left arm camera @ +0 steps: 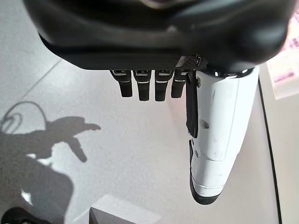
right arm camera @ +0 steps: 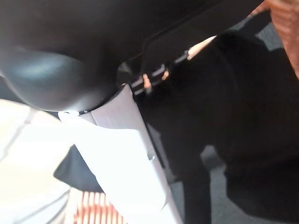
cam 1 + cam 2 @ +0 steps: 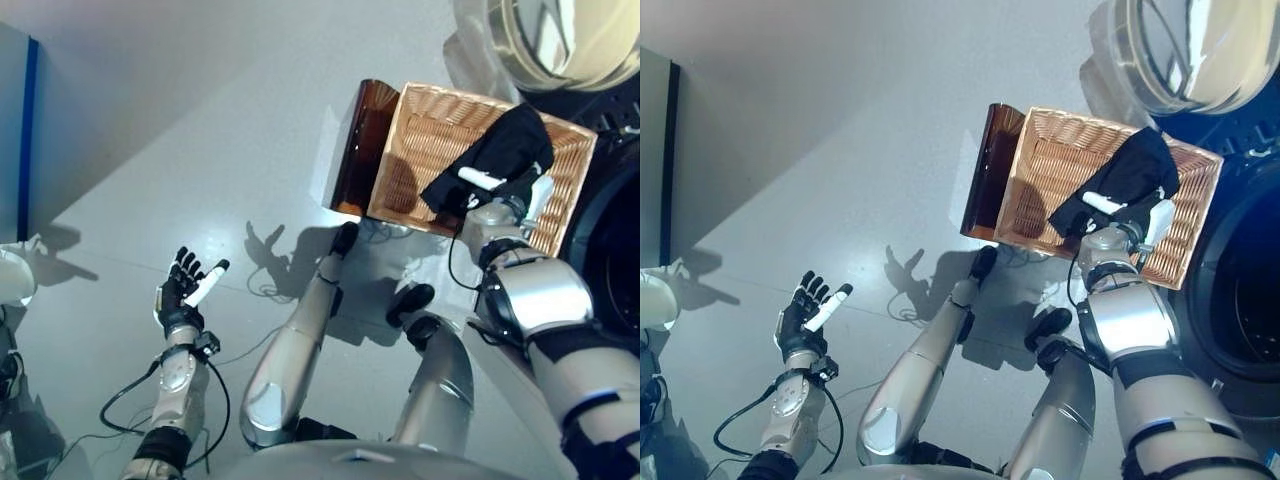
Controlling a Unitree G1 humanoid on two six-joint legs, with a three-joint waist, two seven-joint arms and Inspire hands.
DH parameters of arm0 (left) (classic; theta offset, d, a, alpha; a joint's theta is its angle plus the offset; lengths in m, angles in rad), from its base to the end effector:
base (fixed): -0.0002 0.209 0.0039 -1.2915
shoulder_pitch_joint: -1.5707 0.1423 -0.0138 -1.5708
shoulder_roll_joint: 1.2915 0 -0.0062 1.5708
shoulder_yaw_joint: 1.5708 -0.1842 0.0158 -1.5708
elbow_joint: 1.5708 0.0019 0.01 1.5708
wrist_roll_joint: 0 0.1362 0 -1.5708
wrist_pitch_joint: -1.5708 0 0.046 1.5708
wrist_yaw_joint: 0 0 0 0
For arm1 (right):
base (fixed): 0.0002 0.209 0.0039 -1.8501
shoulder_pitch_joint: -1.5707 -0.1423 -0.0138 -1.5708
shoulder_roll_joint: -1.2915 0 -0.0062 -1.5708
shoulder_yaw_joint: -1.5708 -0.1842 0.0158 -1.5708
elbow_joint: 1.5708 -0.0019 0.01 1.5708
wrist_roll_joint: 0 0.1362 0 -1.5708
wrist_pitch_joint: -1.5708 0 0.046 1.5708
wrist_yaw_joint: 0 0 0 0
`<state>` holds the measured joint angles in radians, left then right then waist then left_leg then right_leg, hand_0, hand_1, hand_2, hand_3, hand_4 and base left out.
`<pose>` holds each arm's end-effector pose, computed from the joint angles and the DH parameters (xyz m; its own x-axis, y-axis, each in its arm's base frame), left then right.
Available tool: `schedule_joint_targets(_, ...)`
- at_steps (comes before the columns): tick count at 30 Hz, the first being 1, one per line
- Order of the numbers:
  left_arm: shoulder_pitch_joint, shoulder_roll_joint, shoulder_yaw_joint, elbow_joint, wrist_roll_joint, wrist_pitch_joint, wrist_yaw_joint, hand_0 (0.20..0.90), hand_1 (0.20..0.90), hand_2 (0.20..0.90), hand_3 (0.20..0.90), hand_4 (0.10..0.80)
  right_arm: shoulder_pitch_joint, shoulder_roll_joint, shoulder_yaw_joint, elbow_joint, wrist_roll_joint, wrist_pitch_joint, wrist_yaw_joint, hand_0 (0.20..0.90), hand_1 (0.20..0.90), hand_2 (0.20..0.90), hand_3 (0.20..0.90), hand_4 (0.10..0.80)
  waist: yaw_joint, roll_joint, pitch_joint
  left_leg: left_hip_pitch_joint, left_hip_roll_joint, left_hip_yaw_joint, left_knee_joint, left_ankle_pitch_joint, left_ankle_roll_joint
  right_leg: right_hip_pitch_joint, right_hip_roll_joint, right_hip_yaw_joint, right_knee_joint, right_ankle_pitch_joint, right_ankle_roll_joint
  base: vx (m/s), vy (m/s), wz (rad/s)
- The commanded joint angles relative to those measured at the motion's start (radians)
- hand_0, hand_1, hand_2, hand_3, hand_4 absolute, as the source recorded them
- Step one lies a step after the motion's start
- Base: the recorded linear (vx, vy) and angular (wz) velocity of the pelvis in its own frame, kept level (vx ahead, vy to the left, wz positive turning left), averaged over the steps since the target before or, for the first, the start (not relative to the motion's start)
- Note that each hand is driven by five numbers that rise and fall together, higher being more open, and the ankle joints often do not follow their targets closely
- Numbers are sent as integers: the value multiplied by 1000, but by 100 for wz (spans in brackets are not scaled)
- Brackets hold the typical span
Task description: Pick up the clothes and place them into the washing machine
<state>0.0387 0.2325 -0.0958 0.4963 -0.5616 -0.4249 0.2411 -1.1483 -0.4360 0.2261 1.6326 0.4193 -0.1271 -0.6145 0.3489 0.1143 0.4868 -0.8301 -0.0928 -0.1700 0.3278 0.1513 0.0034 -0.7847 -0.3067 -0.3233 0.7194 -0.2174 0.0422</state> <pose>0.1687 0.2045 -0.0277 0.9041 0.3842 -0.1869 -0.4189 0.8833 -0.2107 0.3446 -0.2434 0.1205 0.6125 -0.7800 -0.1284 0.7266 0.6195 -0.2970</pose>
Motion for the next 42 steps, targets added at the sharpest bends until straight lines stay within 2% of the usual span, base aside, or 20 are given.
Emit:
schedule_joint_targets(1,17,61,22,-78,9,-80,32,900,900,900,900,800,-103,-22,55,-46,-31,-12,52,900,900,900,900,800,74,76,33,-77,-63,52,107,-146,-3,56,9,0,-59,-5,10,10,16,9)
schedule_joint_targets(7,37,61,11,-112,18,-80,34,900,900,900,900,800,-129,-48,76,-32,-67,6,46,900,900,900,900,800,83,89,33,-87,-67,50,110,-146,-1,36,3,2,-43,-11,12,4,2,2)
schedule_joint_targets(8,41,62,10,-109,21,-78,38,900,900,900,900,800,-139,-51,86,-28,-80,14,46,381,381,381,381,429,86,91,33,-85,-67,51,109,-146,0,37,1,4,-41,-12,11,7,14,3)
schedule_joint_targets(9,40,62,9,-105,21,-76,39,900,900,900,900,800,-144,-51,89,-26,-89,17,44,200,200,200,200,300,86,93,33,-82,-67,52,107,-146,0,38,0,5,-41,-12,11,0,0,0)
schedule_joint_targets(25,64,63,4,-111,40,-66,34,900,900,900,900,800,-113,-57,80,-18,-129,45,44,200,200,200,200,300,75,110,33,-54,-68,62,101,-146,5,47,-1,28,-27,-17,7,-2,1,0)
schedule_joint_targets(34,70,63,4,-81,39,-61,28,900,900,900,900,800,-83,-61,66,-25,-136,45,41,200,200,200,200,300,52,112,33,-34,-58,77,100,-141,2,55,2,44,-19,-17,5,-3,-2,0)
schedule_joint_targets(36,68,64,6,-71,37,-61,27,900,900,900,900,800,-77,-57,59,-30,-129,40,41,200,200,200,200,300,47,110,33,-26,-55,80,98,-140,1,63,5,45,-24,-16,5,-8,-4,-2)
schedule_joint_targets(42,56,60,9,-6,10,-62,10,900,900,900,900,800,12,-29,-39,-116,34,-46,70,200,200,200,200,300,4,92,33,48,-35,103,67,-133,-4,138,21,61,-68,-7,6,-10,-7,-9)
